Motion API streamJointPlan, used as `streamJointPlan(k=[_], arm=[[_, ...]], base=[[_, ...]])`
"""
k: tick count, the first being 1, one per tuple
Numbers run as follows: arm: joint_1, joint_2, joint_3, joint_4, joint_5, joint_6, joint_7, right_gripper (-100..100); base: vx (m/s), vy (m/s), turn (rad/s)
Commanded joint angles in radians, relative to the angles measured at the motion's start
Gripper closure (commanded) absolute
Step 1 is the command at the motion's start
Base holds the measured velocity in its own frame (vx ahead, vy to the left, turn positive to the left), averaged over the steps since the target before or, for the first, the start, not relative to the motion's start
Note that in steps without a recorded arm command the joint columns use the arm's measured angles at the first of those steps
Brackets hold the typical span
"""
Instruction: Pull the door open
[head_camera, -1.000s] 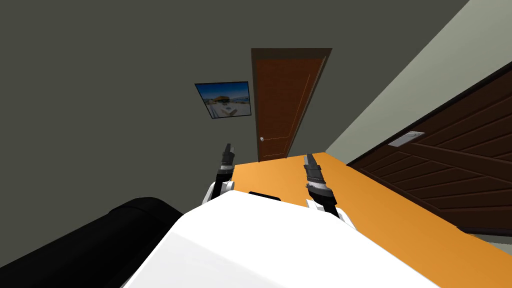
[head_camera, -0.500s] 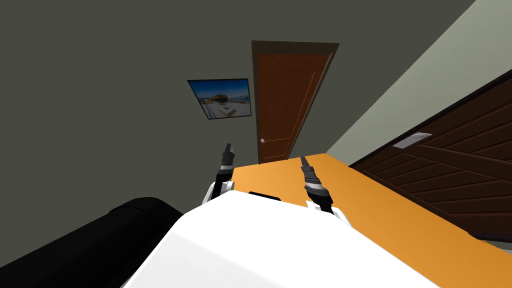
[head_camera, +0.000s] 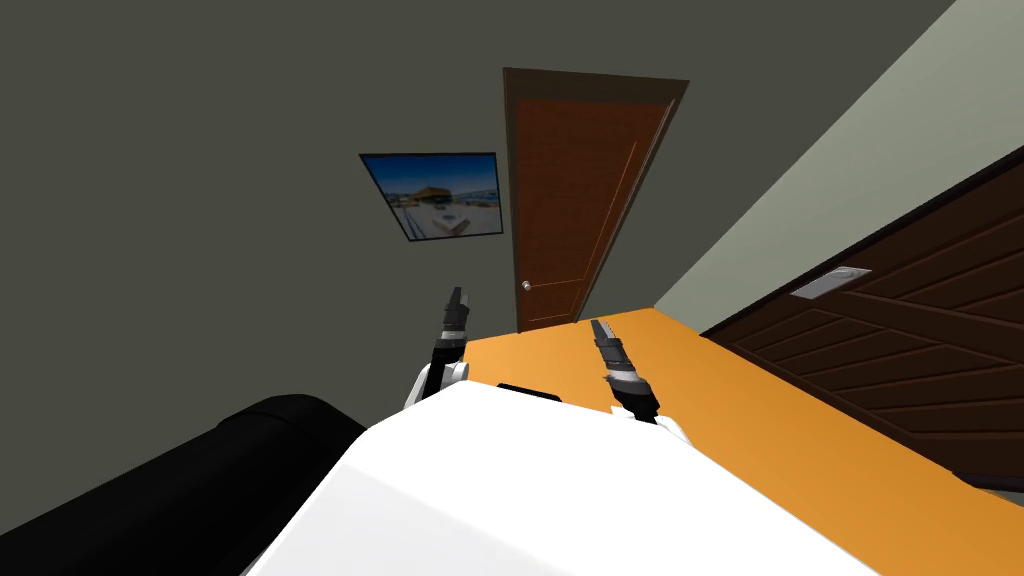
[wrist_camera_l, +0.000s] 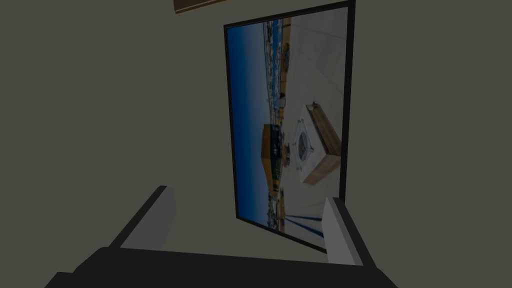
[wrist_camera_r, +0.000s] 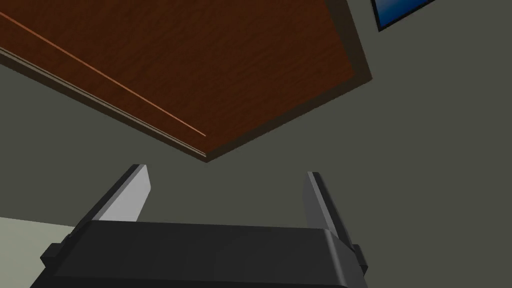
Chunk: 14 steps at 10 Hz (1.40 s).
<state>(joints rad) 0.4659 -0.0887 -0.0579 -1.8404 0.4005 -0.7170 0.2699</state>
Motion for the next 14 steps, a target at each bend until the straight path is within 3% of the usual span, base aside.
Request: streamJointPlan(k=[1, 14], arm=[[-0.013, -0.002, -0.009, 0.041, 0.027, -0.018, 0.031, -100], [-0.066, 0.009, -0.056, 0.291, 0.228, -0.138, 0.244, -100]], base=[[0.144, 0.108, -0.035], [0.107, 0.074, -0.039]])
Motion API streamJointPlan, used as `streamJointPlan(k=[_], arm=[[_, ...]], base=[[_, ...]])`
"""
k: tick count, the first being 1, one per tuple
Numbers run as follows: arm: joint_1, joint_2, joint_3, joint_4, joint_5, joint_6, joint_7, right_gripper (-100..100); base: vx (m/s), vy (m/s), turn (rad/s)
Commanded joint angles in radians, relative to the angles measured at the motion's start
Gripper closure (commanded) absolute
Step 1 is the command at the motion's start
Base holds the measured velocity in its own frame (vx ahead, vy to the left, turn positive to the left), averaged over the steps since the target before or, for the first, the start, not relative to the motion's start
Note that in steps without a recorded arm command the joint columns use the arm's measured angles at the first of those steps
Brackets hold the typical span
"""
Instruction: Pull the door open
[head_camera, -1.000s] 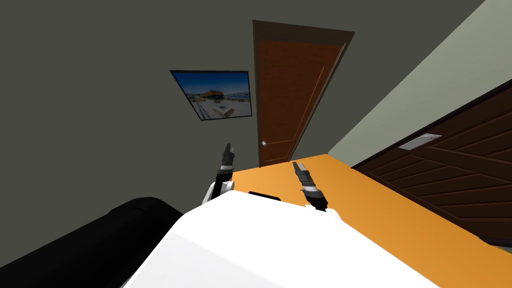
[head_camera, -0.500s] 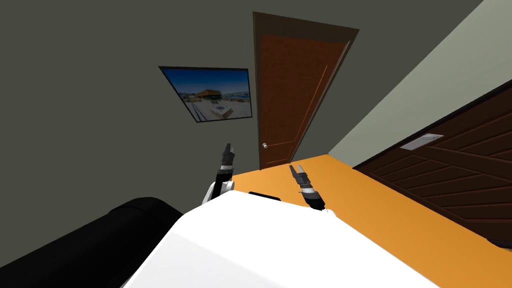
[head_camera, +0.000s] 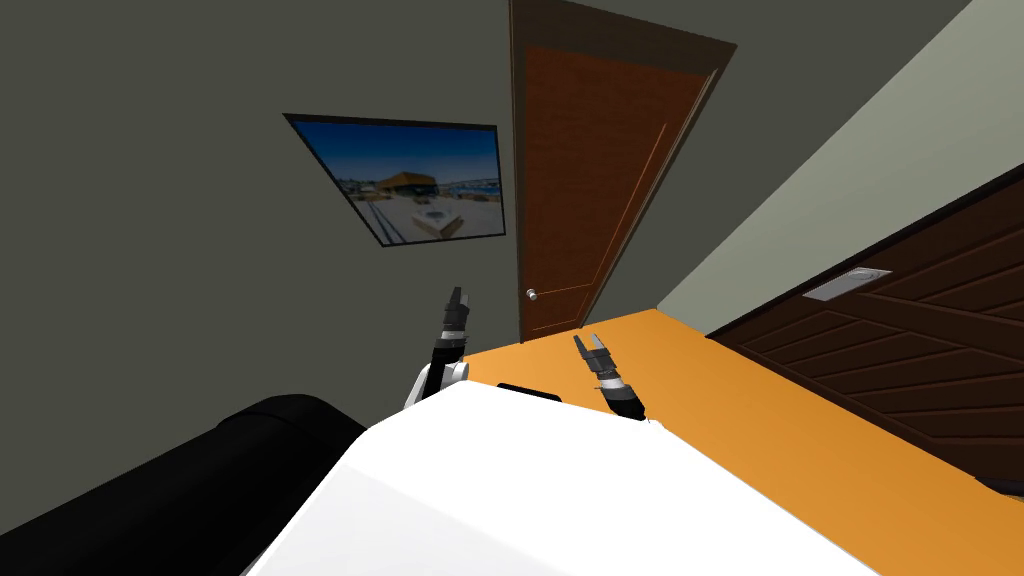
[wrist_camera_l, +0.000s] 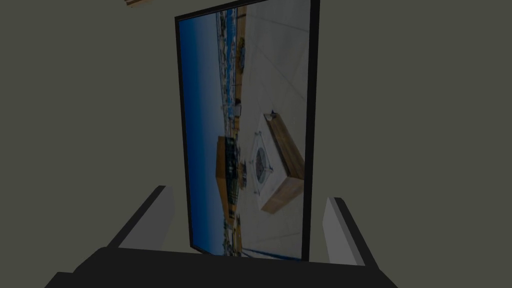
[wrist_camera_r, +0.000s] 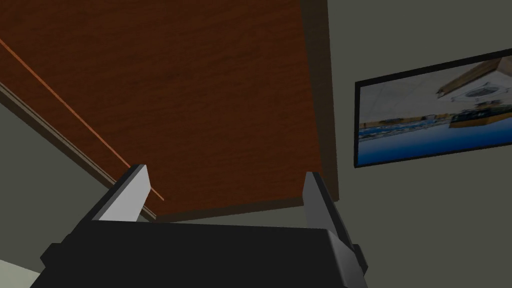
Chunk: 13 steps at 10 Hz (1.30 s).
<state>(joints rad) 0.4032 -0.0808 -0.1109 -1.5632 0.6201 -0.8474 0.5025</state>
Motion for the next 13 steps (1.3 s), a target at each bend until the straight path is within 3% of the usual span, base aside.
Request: streamJointPlan(k=[1, 13], arm=[[-0.007, 0.003, -0.006, 0.03, 0.021, -0.015, 0.025, -100], [-0.058, 0.048, -0.051, 0.271, 0.216, -0.131, 0.231, -100]], base=[[0.086, 0.063, -0.034], [0.122, 0.07, -0.051]])
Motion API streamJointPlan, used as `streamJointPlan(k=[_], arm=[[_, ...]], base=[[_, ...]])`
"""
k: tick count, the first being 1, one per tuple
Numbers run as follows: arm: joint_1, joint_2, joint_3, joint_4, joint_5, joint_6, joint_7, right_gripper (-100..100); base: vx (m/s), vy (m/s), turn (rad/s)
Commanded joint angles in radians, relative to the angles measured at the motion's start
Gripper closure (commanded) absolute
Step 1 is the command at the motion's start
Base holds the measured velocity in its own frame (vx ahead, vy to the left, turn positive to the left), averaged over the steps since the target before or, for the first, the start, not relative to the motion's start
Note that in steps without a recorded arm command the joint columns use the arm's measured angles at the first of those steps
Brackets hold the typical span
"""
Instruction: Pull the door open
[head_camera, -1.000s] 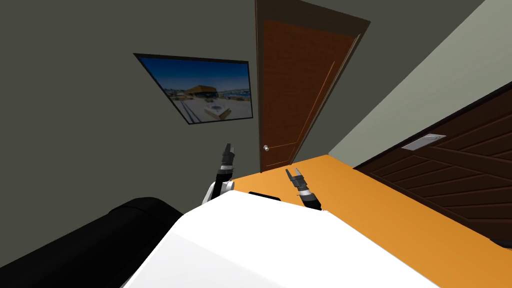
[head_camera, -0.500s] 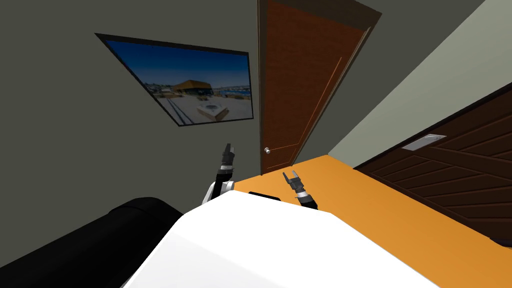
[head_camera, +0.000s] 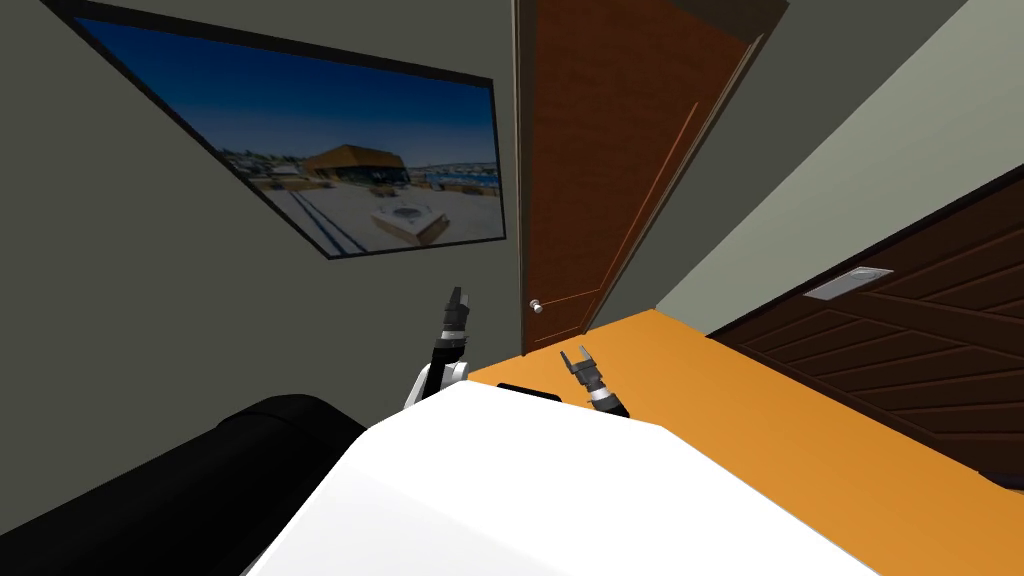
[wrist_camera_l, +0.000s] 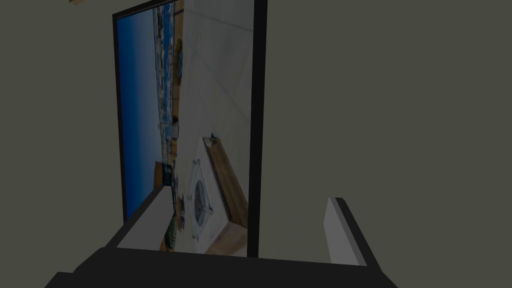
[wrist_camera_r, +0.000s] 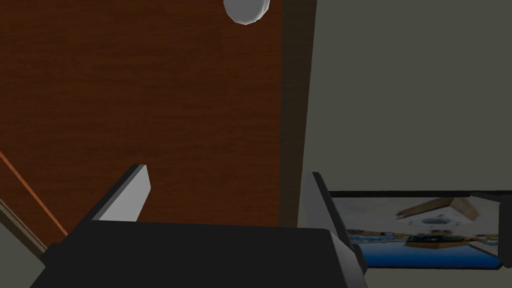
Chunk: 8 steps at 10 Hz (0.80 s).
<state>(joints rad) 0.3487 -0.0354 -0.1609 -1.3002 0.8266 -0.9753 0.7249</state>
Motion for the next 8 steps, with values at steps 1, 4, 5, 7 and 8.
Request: streamJointPlan(k=[1, 4, 5, 7, 8], arm=[[-0.009, 0.01, -0.006, 0.033, 0.03, -0.015, 0.03, -100], [-0.019, 0.025, -0.015, 0.081, 0.068, -0.038, 0.071, -100], [-0.023, 0.033, -0.019, 0.101, 0.085, -0.048, 0.088, -100], [-0.027, 0.041, -0.022, 0.12, 0.1, -0.057, 0.104, -100], [-0.031, 0.048, -0.026, 0.139, 0.115, -0.066, 0.121, -100]], base=[[0.146, 0.077, -0.074], [0.142, 0.032, -0.056], [0.158, 0.03, -0.064], [0.1, 0.028, -0.027], [0.14, 0.051, -0.066]])
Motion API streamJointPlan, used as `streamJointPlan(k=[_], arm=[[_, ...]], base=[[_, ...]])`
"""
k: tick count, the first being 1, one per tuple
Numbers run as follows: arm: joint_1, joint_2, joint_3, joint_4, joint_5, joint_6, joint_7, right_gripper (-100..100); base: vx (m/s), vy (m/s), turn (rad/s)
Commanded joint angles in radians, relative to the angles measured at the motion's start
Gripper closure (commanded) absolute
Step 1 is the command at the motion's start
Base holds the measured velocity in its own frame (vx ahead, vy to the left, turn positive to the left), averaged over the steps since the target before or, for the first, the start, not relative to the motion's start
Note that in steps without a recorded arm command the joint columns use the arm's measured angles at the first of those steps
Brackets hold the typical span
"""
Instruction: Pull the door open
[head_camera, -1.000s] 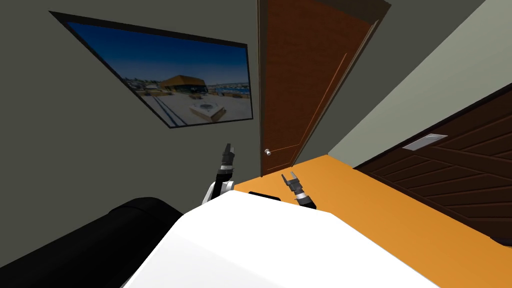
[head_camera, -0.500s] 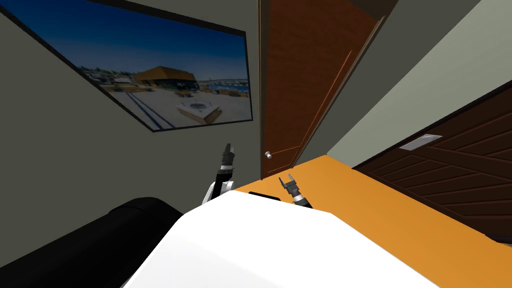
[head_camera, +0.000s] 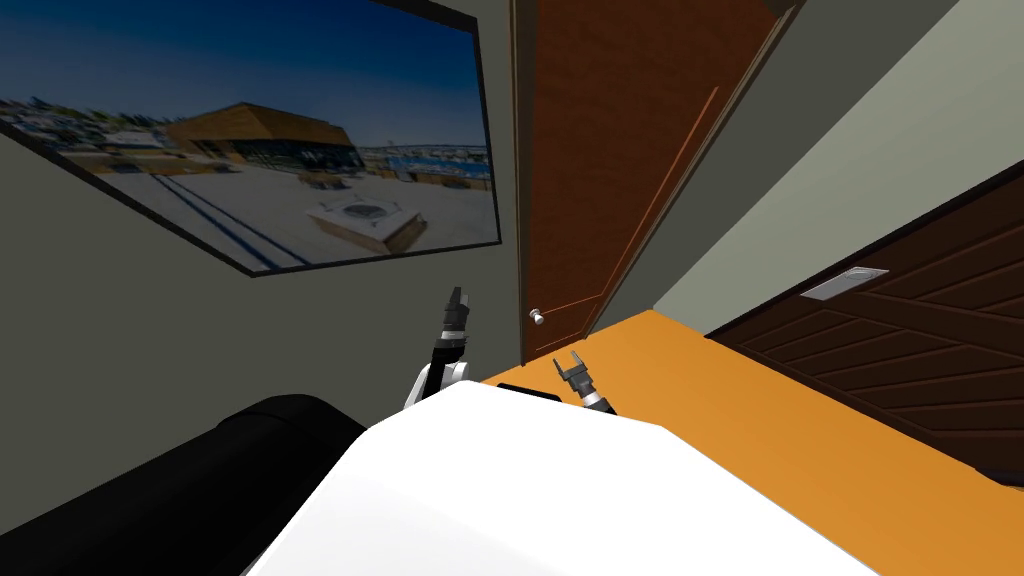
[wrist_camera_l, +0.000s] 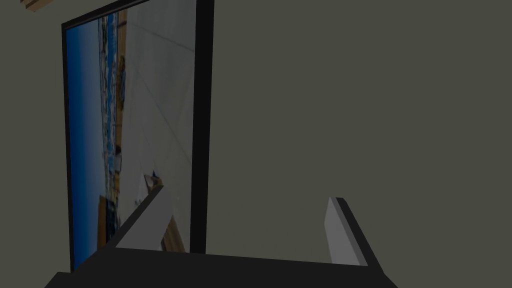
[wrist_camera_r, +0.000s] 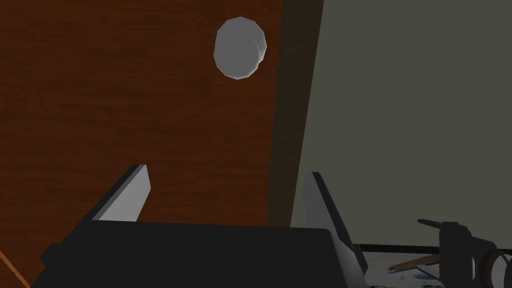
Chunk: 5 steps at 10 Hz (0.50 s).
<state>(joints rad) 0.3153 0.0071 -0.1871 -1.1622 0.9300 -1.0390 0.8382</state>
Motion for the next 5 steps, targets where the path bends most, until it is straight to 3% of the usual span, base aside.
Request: streamJointPlan(k=[1, 5], arm=[[-0.001, 0.013, -0.002, 0.015, 0.023, -0.01, 0.02, -100], [-0.011, 0.038, -0.011, 0.063, 0.062, -0.032, 0.06, -100]], base=[[0.168, 0.048, -0.054], [0.185, 0.023, -0.026]])
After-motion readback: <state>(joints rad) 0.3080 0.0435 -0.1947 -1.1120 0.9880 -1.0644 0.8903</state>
